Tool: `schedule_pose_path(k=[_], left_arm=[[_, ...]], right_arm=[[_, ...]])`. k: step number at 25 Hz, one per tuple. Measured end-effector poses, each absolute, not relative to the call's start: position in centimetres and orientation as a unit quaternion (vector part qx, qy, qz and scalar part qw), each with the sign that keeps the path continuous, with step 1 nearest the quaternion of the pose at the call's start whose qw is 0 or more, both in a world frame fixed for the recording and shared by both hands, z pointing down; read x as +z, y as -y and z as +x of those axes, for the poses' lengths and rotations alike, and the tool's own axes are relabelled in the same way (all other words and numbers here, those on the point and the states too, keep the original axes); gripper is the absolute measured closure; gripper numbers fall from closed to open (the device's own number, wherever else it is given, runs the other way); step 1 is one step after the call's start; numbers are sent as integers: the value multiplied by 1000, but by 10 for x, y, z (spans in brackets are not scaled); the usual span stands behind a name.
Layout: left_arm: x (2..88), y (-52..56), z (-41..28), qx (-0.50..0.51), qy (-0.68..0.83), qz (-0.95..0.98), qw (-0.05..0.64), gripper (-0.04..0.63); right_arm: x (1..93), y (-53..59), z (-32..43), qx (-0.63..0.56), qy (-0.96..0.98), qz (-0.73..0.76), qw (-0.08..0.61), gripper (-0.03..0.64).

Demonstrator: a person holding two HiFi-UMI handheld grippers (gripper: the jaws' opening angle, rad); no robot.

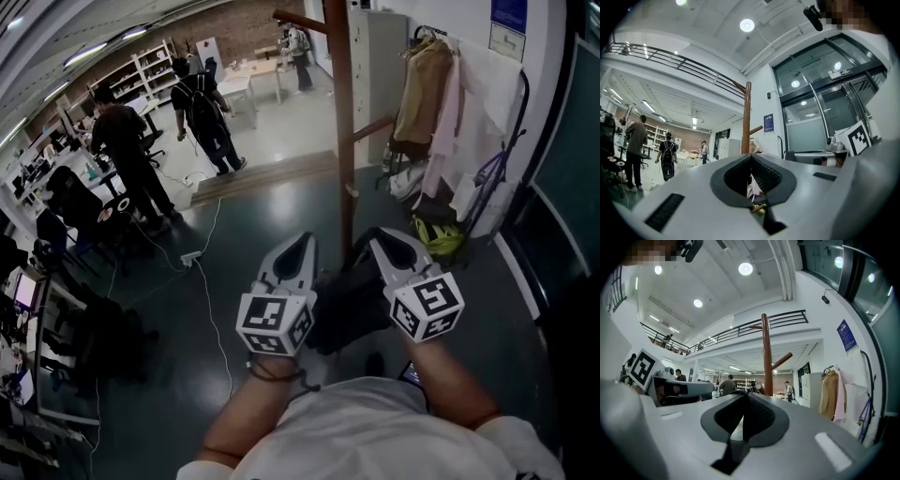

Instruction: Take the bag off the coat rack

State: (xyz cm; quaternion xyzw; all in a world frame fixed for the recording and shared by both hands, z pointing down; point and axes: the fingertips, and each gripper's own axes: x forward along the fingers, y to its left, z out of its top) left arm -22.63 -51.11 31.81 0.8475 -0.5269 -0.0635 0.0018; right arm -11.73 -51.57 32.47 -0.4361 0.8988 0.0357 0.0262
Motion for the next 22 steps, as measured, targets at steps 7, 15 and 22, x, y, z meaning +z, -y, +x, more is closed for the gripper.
schedule_pose_path(k=[7, 15, 22], left_arm=[[319, 510, -232, -69, 529, 846, 5, 588], [318, 505, -231, -72, 529, 846, 7, 588], [316, 503, -230, -73, 531, 844, 7, 588]], right_arm=[[325, 514, -120, 31, -898, -438, 24, 594], [323, 511, -118, 30, -898, -439, 22, 594], [319, 509, -111, 23, -898, -438, 28, 594]])
